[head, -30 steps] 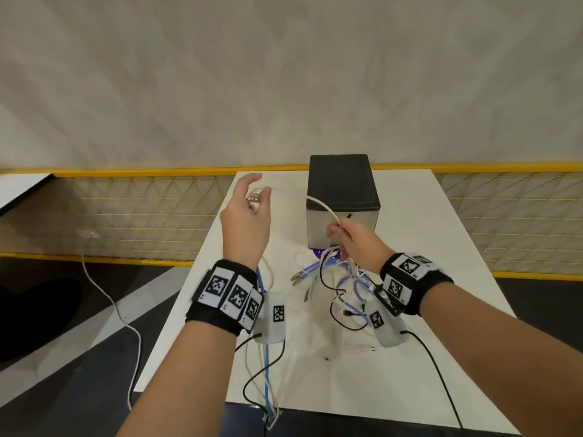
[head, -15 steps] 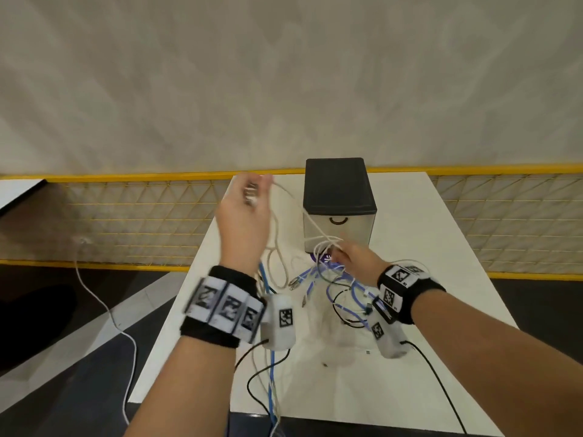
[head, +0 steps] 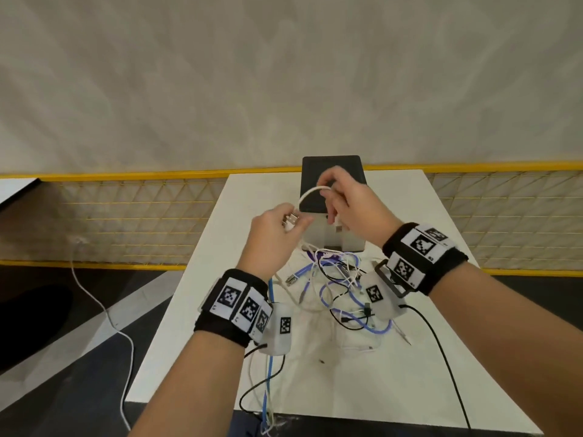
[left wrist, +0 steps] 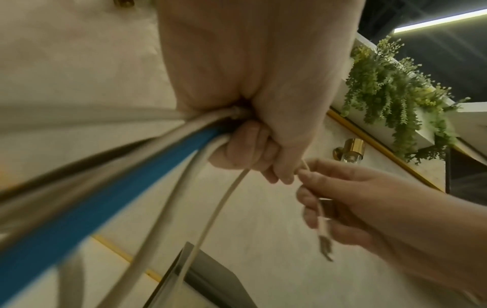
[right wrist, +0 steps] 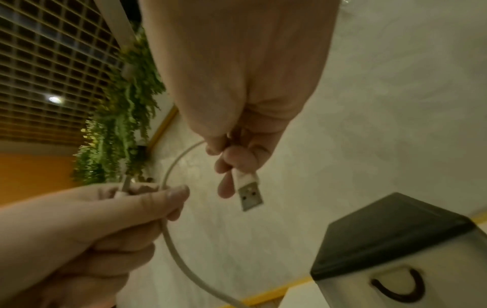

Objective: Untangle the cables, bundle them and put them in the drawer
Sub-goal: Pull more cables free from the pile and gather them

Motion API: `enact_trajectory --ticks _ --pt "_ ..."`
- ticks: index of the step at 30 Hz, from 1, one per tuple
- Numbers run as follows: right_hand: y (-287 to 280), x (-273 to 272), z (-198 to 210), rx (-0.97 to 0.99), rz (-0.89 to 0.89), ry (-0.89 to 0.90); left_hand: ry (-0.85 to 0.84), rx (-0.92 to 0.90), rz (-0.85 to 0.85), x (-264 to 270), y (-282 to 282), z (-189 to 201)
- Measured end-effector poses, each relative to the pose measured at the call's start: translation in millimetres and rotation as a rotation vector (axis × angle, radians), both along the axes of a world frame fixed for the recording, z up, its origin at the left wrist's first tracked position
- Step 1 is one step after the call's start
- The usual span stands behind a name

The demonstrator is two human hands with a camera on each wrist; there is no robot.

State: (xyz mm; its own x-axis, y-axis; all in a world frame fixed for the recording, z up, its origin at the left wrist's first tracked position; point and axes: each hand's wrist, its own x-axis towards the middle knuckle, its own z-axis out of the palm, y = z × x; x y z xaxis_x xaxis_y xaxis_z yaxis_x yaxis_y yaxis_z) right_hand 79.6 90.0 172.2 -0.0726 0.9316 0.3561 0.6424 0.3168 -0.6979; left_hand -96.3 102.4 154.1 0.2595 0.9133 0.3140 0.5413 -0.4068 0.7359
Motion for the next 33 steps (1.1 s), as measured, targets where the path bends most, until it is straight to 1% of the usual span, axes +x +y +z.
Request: enact_trajectory --ticks 2,4,5,7,9,10,14,18,21,24,25,26,27,28,29,30,31,32,33 --pt "-18.6 -3.5 6.5 -0.020 0.069 -0.005 -0.034 -0.004 0.034 -9.8 1.7 0.9" --pt "-39.1 -8.7 -3.0 -0.136 0.130 -0.048 -0.086 -0.058 0.030 -23.4 0.5 4.5" --pt "-48.7 -11.1 -13.9 -0.187 0.153 -0.087 -0.107 -0.096 0.017 -30.2 -1.4 6.7" --pt "-64.9 -14.2 -44.9 -0.227 0.208 -0.209 -0.108 -0.146 -0.030 -40.7 -9.3 10.8" --pt "-78.5 -18.7 -76.1 -0.252 0.287 -0.361 -0.122 -0.153 -0.046 -47.2 -18.5 15.3" --pt "-85.6 -23.0 -90.8 -0.283 0.333 -0.388 -0.156 -0.152 -0.042 -50.0 -23.7 17.1" --pt "-113.4 -45.6 -124.4 -0.436 0.551 -0.385 -0.362 -0.146 -0.010 -56.3 -39.2 25.9" --pt "-146.9 -70.8 -150.1 -0.559 0.784 -0.443 -0.445 -0.163 -0.002 -59.2 -60.5 31.2" --pt "-172.2 -86.0 -168.0 -0.666 0.899 -0.543 -0.485 -0.185 -0.022 -65.2 -79.3 32.2" --pt "-183.6 -87.1 -164.9 -0.779 0.884 -0.685 -0.485 -0.223 -0.054 -71.2 -97.3 29.0" --pt "-183.1 -84.4 -159.3 -0.796 0.862 -0.701 -0.481 -0.242 -0.067 -72.6 -103.2 27.8" --pt "-181.6 -81.0 -150.4 -0.803 0.826 -0.676 -0.476 -0.260 -0.080 -73.4 -108.7 26.1" --pt "-179.0 -77.7 -140.2 -0.792 0.769 -0.640 -0.474 -0.276 -0.092 -73.6 -114.0 24.8" --pt "-175.3 -75.0 -129.3 -0.722 0.696 -0.617 -0.471 -0.292 -0.103 -73.2 -119.3 23.4" --pt "-170.9 -72.9 -119.0 -0.607 0.607 -0.595 -0.467 -0.307 -0.114 -72.1 -124.8 22.1" --pt "-167.1 -72.0 -108.3 -0.483 0.506 -0.531 -0.462 -0.319 -0.125 -69.8 -130.1 20.9" --pt "-163.6 -72.3 -99.2 -0.389 0.417 -0.403 -0.455 -0.327 -0.134 -66.6 -135.1 19.8" --pt "-160.9 -74.0 -91.3 -0.343 0.370 -0.241 -0.444 -0.328 -0.141 -62.9 -139.5 18.0" --pt "-157.6 -76.8 -84.1 -0.337 0.366 -0.082 -0.428 -0.324 -0.148 -58.6 -143.2 16.5"
